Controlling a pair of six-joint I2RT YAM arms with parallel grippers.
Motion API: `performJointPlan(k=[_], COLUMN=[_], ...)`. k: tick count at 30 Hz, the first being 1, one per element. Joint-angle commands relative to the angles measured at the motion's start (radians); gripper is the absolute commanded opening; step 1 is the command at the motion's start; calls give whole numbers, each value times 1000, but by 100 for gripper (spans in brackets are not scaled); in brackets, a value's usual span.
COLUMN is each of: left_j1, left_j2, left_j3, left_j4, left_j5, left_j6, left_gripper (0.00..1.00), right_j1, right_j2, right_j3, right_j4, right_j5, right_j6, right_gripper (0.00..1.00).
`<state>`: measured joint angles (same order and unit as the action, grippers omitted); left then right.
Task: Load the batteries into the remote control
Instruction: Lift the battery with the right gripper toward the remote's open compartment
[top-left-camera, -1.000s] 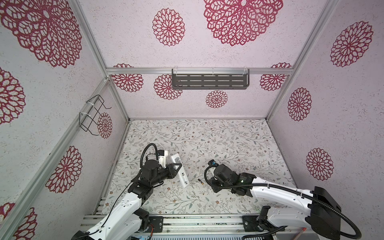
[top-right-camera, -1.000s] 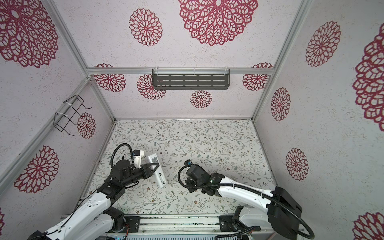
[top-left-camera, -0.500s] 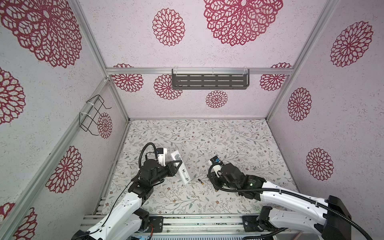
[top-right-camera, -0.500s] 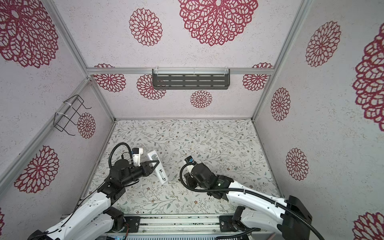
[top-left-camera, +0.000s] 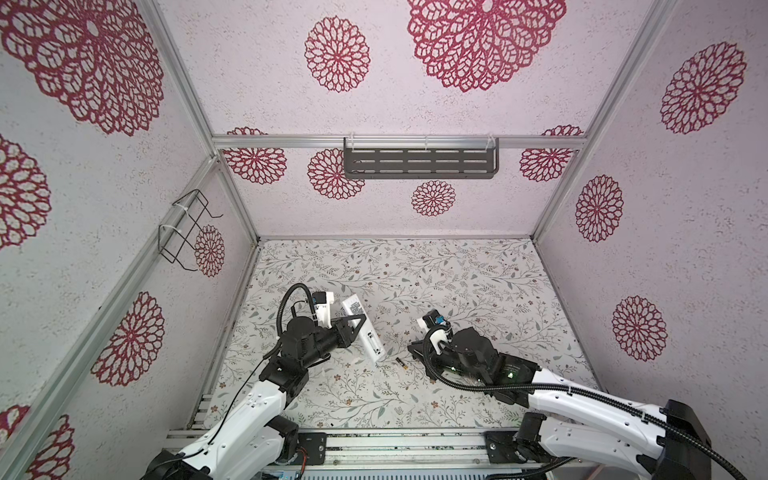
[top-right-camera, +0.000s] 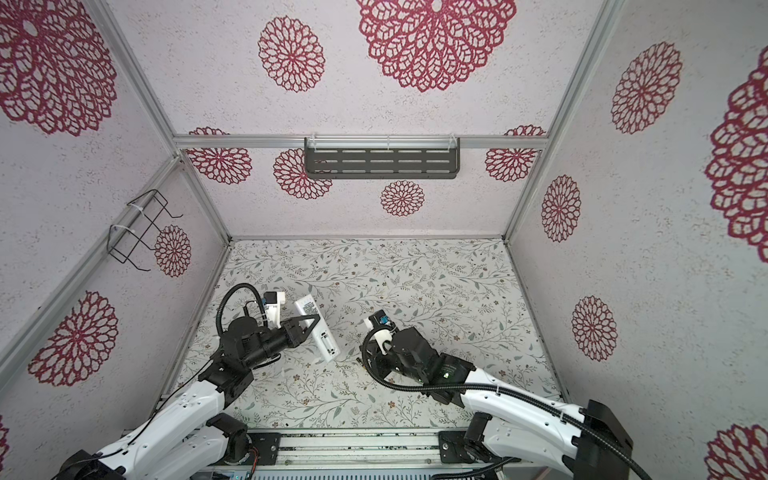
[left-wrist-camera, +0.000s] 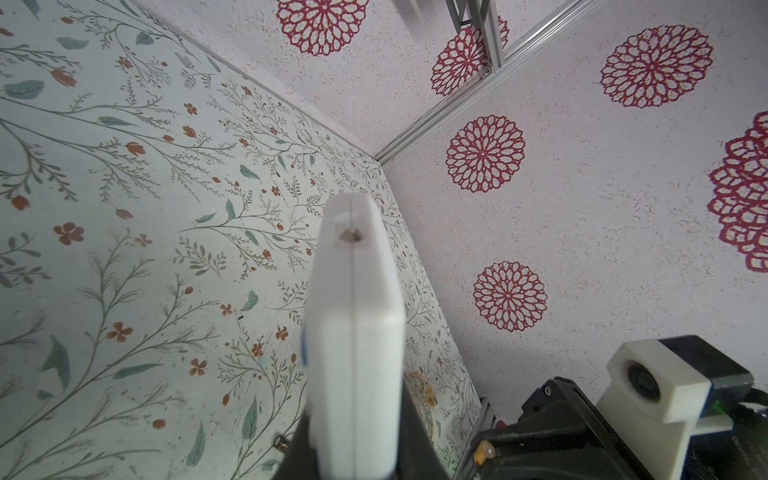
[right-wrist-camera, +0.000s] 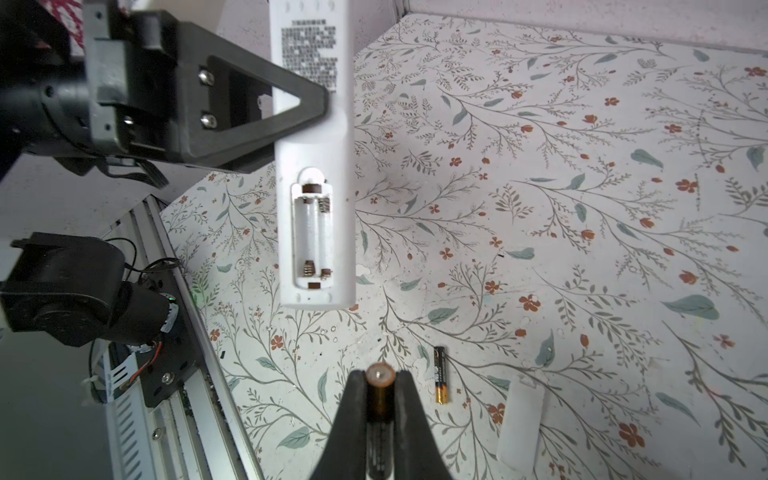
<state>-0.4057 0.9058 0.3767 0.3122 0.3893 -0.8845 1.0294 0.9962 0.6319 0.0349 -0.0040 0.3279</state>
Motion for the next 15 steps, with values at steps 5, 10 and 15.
performJointPlan(k=[5, 10, 15], left_j1=[7, 8, 7], left_j2=[18, 4, -14], left_j3=[-20, -48, -62], left_j4=[153, 224, 233], left_j5=[37, 40, 62], left_j6=[-45, -64, -58], left_gripper=[0, 0, 0], right_j1=[9, 12, 16], right_j2=[75, 94, 75], right_j3=[57, 60, 43], right_j4=[181, 234, 281], right_j5=[-78, -91, -93], right_j6=[-48, -52, -61], right_gripper=[1, 1, 0])
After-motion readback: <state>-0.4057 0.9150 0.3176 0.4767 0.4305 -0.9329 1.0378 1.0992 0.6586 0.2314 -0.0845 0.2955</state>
